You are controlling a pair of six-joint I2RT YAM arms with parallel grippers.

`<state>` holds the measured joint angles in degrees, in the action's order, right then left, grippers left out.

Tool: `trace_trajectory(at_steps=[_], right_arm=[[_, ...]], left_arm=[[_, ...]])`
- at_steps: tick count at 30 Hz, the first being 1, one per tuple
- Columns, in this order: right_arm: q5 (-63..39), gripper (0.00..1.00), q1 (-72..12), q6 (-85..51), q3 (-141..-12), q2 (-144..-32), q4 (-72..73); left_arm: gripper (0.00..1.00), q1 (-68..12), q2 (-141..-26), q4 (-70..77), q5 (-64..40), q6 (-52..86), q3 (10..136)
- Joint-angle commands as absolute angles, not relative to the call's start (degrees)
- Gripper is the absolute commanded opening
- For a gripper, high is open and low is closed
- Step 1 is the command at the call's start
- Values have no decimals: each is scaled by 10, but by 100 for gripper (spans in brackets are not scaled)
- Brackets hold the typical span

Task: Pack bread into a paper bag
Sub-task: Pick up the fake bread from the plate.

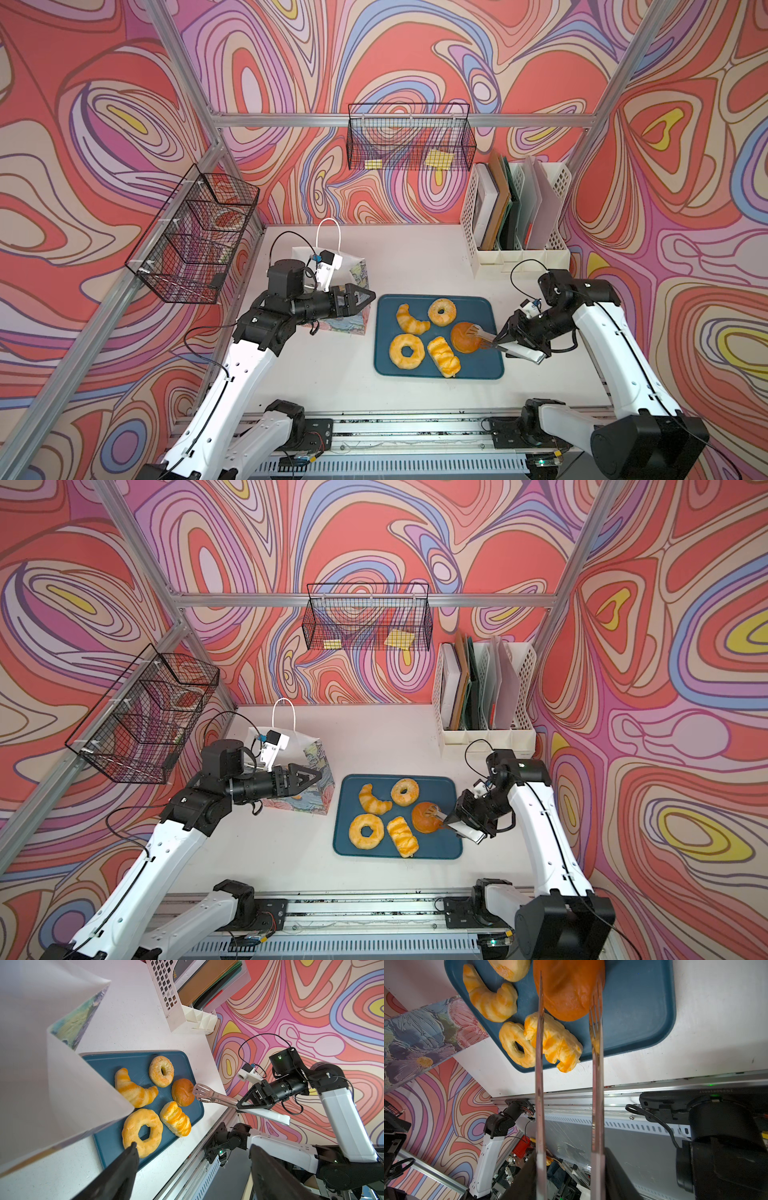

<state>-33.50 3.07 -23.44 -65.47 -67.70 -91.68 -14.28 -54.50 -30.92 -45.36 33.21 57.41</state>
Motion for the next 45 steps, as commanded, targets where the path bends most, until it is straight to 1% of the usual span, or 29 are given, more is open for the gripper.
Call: trace_trajectory(at_steps=[1, 19, 22, 29, 33, 38, 42, 43, 45], right_arm=[[-342, 45, 21, -237, -660, -686, -902], [-327, 47, 1, -237, -623, -714, -877], [-324, 47, -2, -239, -633, -721, -879], [-319, 43, -14, -238, -667, -739, -896], [-317, 43, -25, -238, -673, -758, -896], [-305, 43, -63, -246, -696, -794, -900], [-307, 43, -72, -250, -698, -806, -893], [-311, 42, -72, -252, -697, -805, -891], [-320, 37, -71, -254, -693, -801, -886]], left_arm=[[89, -146, -539, -318, -450, 328, 576], [89, -145, -527, -330, -441, 324, 571], [89, -146, -521, -335, -439, 323, 573], [89, -146, -514, -335, -434, 322, 569], [89, -146, -511, -336, -436, 322, 568], [89, -146, -502, -339, -432, 319, 566], [89, -146, -497, -342, -431, 320, 563], [89, -146, -497, -346, -429, 318, 564], [89, -146, -496, -350, -429, 316, 566]])
